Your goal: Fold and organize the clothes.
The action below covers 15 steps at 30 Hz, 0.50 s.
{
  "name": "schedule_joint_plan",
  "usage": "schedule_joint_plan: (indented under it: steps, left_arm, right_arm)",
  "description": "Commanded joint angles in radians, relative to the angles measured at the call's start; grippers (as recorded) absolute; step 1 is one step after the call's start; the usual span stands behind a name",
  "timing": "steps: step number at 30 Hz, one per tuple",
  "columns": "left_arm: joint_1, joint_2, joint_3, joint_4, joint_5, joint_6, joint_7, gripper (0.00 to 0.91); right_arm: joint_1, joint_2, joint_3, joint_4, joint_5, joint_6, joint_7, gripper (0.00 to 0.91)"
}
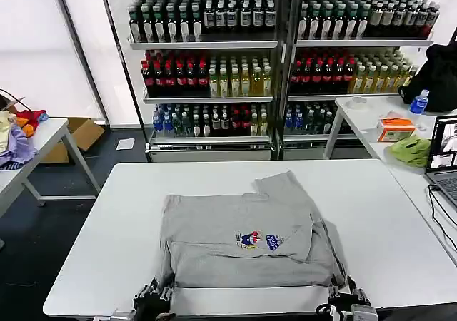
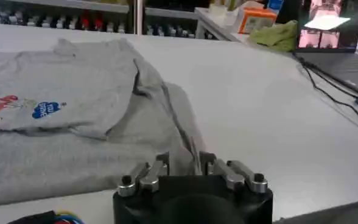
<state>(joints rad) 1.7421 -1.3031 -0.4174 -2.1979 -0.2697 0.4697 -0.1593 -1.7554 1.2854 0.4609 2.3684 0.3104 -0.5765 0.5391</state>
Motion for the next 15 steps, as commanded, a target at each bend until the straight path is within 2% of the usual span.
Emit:
schedule_joint_plan:
  steps: [1, 8, 15]
  left_arm:
    - [0.038, 0.0, -0.025, -0.178, -0.055, 0.036, -0.01, 0.907]
    - [-0.114, 0.074, -0.143, -0.215, -0.111, 0.096, -0.028, 0.907]
    - [-0.3, 0.199, -0.163, -0.064, -0.163, 0.08, 0.004, 0.907]
  right_arm:
    - [-0.017, 0.001, 0.023, 0.099, 0.004, -0.002, 0.002, 0.907]
    - [0.116, -0.016, 0.166, 0.093, 0.12, -0.002, -0.02, 0.907]
    - [0.309, -0.067, 0.205, -0.021, 0.176, -0.004, -0.054, 0.907]
